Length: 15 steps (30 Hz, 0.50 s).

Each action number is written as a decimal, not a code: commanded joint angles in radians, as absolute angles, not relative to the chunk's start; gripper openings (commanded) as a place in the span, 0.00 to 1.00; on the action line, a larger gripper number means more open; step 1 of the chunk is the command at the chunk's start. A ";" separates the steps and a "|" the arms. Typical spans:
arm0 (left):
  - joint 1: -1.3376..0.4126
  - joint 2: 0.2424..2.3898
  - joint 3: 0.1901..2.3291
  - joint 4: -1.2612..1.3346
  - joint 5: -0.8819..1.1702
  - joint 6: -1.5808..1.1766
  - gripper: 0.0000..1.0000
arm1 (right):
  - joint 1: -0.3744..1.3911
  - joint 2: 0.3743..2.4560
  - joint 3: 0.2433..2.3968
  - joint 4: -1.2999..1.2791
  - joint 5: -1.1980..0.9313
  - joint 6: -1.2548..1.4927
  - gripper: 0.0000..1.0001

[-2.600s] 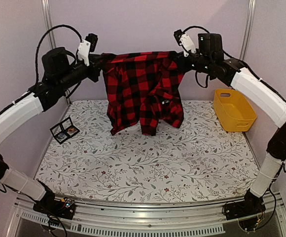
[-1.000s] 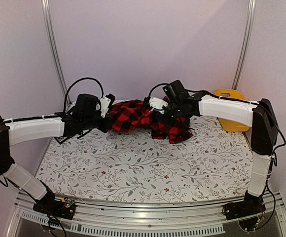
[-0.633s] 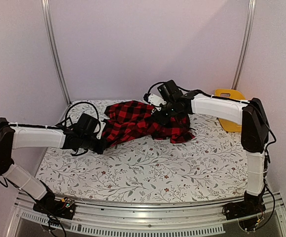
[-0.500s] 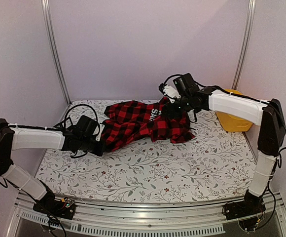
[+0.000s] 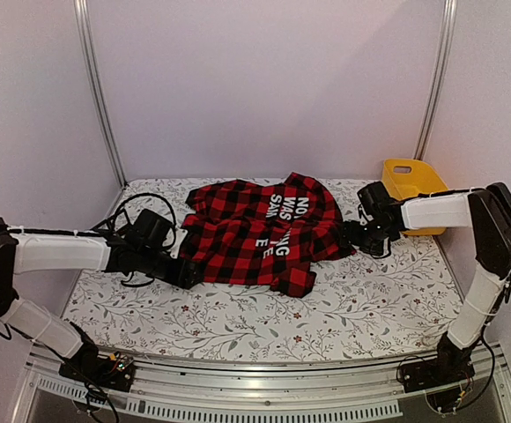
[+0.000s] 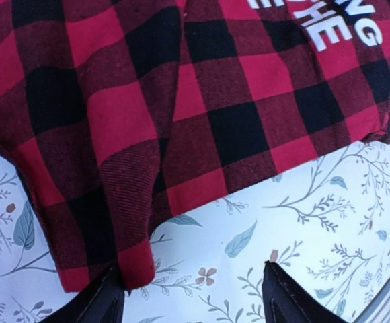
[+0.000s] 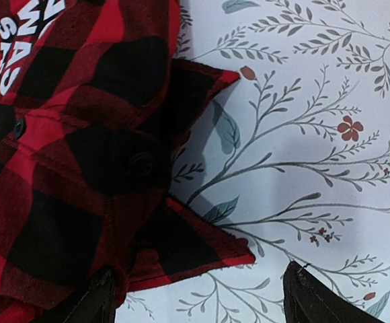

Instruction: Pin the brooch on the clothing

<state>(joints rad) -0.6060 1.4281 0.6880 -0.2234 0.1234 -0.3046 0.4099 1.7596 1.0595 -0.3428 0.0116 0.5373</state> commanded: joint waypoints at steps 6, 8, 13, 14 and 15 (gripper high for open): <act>-0.603 1.192 0.707 -0.205 0.096 -0.336 0.78 | 0.385 1.951 1.124 -0.189 -0.089 0.624 0.73; -0.578 1.187 0.695 -0.189 0.056 -0.379 0.78 | 0.385 1.996 1.124 -0.141 -0.160 0.634 0.67; -0.512 1.254 0.658 -0.126 0.041 -0.449 0.78 | 0.385 2.041 1.163 -0.025 -0.345 0.627 0.26; -0.506 1.279 0.659 -0.128 0.037 -0.455 0.78 | 0.384 2.039 1.179 -0.026 -0.357 0.619 0.15; -0.503 1.306 0.661 -0.130 0.034 -0.460 0.80 | 0.382 2.026 1.196 -0.031 -0.360 0.607 0.06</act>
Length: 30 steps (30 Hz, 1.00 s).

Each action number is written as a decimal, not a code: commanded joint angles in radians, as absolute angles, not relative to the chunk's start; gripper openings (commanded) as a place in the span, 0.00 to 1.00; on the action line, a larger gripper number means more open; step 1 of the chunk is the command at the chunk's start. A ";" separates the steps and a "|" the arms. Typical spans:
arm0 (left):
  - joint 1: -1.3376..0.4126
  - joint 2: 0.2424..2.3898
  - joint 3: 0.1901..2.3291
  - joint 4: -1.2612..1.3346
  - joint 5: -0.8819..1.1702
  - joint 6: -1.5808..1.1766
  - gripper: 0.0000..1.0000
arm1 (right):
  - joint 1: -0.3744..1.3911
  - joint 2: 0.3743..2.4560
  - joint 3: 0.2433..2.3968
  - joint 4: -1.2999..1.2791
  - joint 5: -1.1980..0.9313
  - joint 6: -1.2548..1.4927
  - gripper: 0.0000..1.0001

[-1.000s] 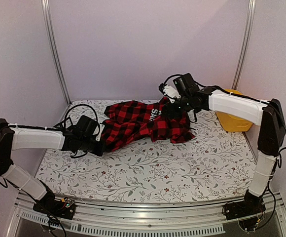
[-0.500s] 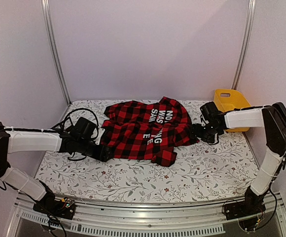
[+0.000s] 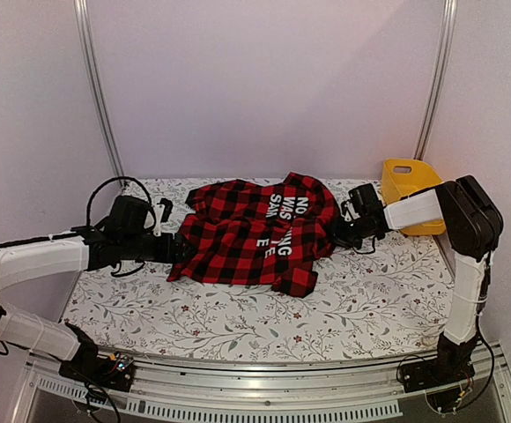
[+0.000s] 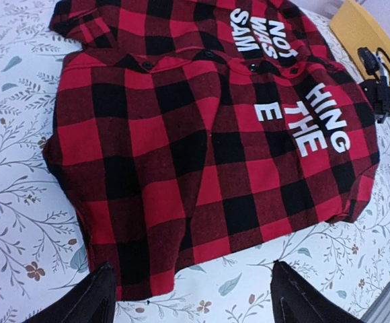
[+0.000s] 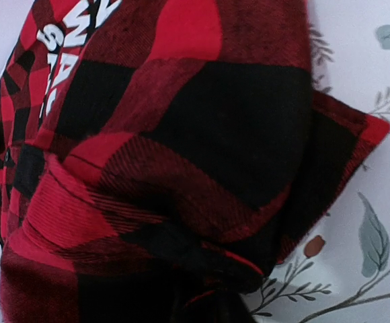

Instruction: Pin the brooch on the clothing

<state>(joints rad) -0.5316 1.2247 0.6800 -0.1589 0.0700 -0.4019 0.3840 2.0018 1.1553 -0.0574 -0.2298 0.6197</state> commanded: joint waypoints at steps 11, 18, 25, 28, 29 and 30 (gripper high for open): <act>-0.494 1.418 0.654 -0.061 0.089 -0.437 0.85 | 0.340 1.650 1.414 -0.417 0.174 0.284 0.00; -0.493 1.470 0.696 -0.072 0.097 -0.369 0.85 | 0.372 1.509 1.530 -0.769 0.140 0.021 0.00; -0.511 1.521 0.743 -0.058 0.154 -0.346 0.85 | 0.379 1.626 1.541 -0.706 0.040 0.079 0.00; -0.578 1.511 0.764 -0.038 0.153 -0.275 0.82 | 0.379 1.785 1.704 -0.702 0.075 0.110 0.00; -0.602 1.502 0.767 -0.026 0.159 -0.241 0.82 | 0.379 1.852 1.773 -0.697 0.089 0.113 0.00; -0.626 1.495 0.769 -0.018 0.178 -0.203 0.81 | 0.379 1.937 1.836 -0.689 0.112 0.117 0.01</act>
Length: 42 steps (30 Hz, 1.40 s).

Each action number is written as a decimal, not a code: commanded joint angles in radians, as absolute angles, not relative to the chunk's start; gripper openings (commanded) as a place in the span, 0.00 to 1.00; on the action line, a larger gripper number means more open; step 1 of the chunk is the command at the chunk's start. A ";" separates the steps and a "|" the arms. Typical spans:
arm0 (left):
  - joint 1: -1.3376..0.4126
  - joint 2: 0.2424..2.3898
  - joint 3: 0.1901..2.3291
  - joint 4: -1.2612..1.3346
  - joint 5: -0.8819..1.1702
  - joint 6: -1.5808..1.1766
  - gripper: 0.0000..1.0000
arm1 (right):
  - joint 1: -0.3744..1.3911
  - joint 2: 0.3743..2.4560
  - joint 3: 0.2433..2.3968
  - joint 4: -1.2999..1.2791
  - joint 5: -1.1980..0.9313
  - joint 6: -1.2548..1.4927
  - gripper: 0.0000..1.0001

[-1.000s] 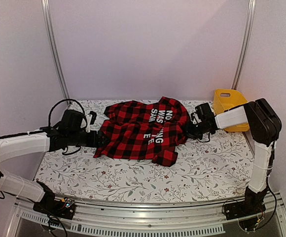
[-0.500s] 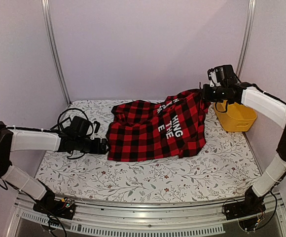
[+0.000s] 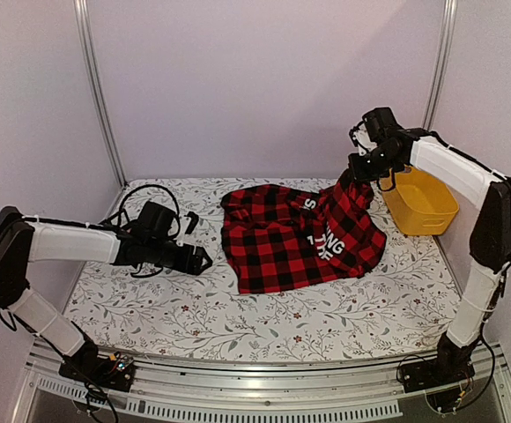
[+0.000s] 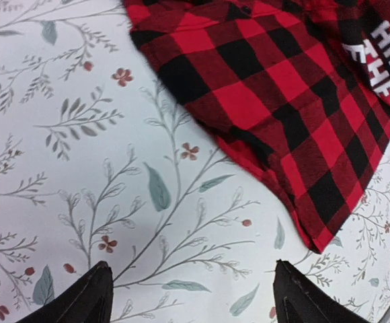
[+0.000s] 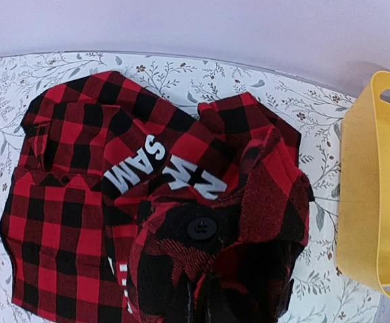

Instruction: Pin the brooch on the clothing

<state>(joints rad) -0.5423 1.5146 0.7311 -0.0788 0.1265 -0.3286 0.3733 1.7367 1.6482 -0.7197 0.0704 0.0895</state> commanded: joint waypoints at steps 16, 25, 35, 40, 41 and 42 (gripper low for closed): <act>-0.805 1.742 0.941 -0.045 0.272 0.180 0.80 | 0.348 2.108 1.963 -0.753 0.361 0.096 0.80; -0.833 1.893 1.053 -0.155 0.225 0.290 0.69 | 0.263 1.823 1.469 -0.678 0.199 0.142 0.40; -0.844 1.941 1.045 -0.195 0.159 0.303 0.71 | 0.170 1.991 1.413 -0.602 0.010 0.096 0.53; -0.845 1.953 1.020 -0.172 0.102 0.286 0.60 | 0.170 2.078 1.388 -0.604 0.067 0.095 0.66; -0.845 1.950 1.017 -0.164 0.099 0.284 0.54 | 0.170 2.099 1.375 -0.604 0.050 0.095 0.66; -0.845 1.946 1.015 -0.158 0.092 0.283 0.46 | 0.169 2.108 1.367 -0.603 0.032 0.094 0.64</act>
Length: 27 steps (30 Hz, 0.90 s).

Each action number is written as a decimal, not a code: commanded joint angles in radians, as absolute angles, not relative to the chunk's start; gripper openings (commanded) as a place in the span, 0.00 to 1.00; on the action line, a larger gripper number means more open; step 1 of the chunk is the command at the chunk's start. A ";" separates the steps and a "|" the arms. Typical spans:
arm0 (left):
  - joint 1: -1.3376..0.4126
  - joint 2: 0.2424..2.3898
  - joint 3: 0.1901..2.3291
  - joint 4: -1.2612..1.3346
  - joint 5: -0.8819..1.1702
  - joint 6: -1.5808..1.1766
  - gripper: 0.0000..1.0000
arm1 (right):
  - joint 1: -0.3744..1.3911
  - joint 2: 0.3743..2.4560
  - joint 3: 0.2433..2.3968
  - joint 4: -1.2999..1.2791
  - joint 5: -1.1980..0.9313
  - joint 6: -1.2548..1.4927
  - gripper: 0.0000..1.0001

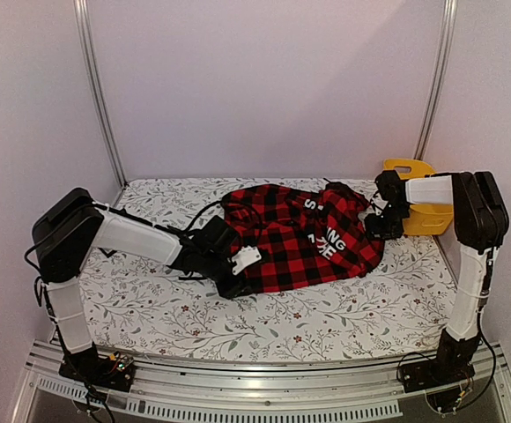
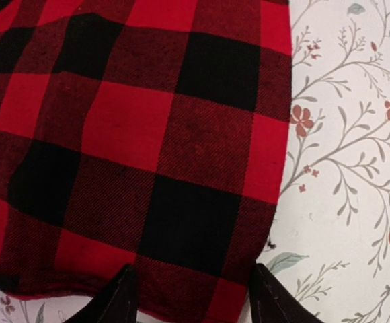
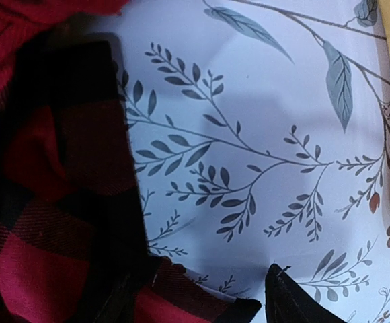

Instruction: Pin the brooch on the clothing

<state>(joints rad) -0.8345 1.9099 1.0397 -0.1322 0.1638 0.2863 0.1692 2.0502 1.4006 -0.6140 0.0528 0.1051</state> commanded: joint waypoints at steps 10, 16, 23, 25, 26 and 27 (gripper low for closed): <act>-0.813 1.789 0.960 -0.166 -0.113 0.135 0.00 | 0.170 1.988 1.282 -0.641 -0.153 0.081 0.00; -0.794 1.565 0.930 -0.334 -0.204 0.006 0.00 | 0.173 1.740 1.281 -0.781 -0.148 0.092 0.00; -0.781 1.249 0.826 -0.447 -0.128 -0.171 0.00 | 0.231 1.497 1.239 -0.936 -0.148 0.153 0.00; -0.751 1.214 0.825 -0.437 -0.107 -0.187 0.00 | 0.235 1.485 1.252 -0.926 -0.174 0.171 0.00; -0.724 1.215 0.824 -0.424 -0.092 -0.181 0.00 | 0.234 1.492 1.270 -0.910 -0.174 0.176 0.00; -0.687 1.228 0.825 -0.400 -0.082 -0.162 0.00 | 0.234 1.516 1.294 -0.883 -0.164 0.176 0.00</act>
